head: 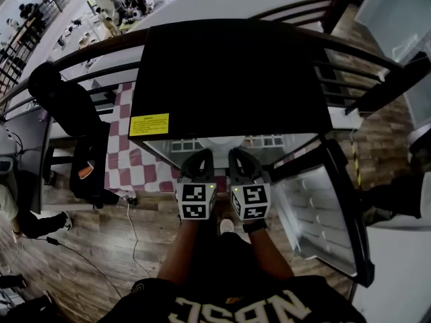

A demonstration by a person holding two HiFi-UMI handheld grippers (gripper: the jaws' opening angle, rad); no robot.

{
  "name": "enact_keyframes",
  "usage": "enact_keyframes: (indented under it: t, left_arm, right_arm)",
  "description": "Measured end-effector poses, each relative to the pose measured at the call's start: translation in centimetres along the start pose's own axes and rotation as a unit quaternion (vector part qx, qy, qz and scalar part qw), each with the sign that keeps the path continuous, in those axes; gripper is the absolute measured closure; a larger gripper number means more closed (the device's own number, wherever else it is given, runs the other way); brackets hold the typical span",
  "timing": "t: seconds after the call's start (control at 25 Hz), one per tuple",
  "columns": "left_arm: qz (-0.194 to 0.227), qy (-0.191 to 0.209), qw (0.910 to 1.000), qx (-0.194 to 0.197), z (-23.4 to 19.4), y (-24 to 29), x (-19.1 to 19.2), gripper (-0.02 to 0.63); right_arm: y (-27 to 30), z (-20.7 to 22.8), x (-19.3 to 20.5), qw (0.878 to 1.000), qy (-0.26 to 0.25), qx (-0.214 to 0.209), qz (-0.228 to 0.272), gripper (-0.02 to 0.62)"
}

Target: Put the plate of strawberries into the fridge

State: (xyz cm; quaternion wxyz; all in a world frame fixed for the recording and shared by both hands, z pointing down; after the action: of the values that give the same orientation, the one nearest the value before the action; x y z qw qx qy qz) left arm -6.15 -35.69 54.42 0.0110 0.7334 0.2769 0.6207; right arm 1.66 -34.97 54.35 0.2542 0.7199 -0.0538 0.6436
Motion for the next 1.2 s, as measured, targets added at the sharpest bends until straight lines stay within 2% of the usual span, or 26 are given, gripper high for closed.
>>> enact_keyframes:
  t: [0.48,0.64,0.76,1.2]
  left_arm:
    - [-0.021,-0.004,0.9997,-0.013,-0.9,2.2,-1.2,0.584]
    - [-0.027,-0.01,0.9995,-0.014,-1.1,2.7,-1.3,0.586]
    - [-0.026,-0.022,0.9994,-0.01,-1.0,2.7,-1.4,0.586]
    - [0.035,-0.018,0.9992,0.008,1.3,-0.3,-3.7,0.585]
  right_arm:
    - [2.6,0.8,-1.1,1.0,-0.003,-0.003,-0.011,0.563]
    - [3.0,1.0,-1.0,1.0,-0.005,0.0,-0.024,0.563]
    - [3.0,1.2,-1.5,1.0,0.001,-0.002,-0.015,0.563]
    - [-0.4,0.8,-3.4,1.0,0.006,-0.007,0.027,0.566]
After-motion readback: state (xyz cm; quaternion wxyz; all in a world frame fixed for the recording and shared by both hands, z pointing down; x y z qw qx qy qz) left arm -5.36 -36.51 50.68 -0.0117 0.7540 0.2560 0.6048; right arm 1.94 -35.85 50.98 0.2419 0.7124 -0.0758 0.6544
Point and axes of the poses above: the fingertips, and each gripper's own axes: y forward along the fingers, z to its right, x out of its underside, the point moved 1 cm from there along -y, backward along the fingers, and after that the axes turned 9 degrees about -y, right-handed, at the moved point
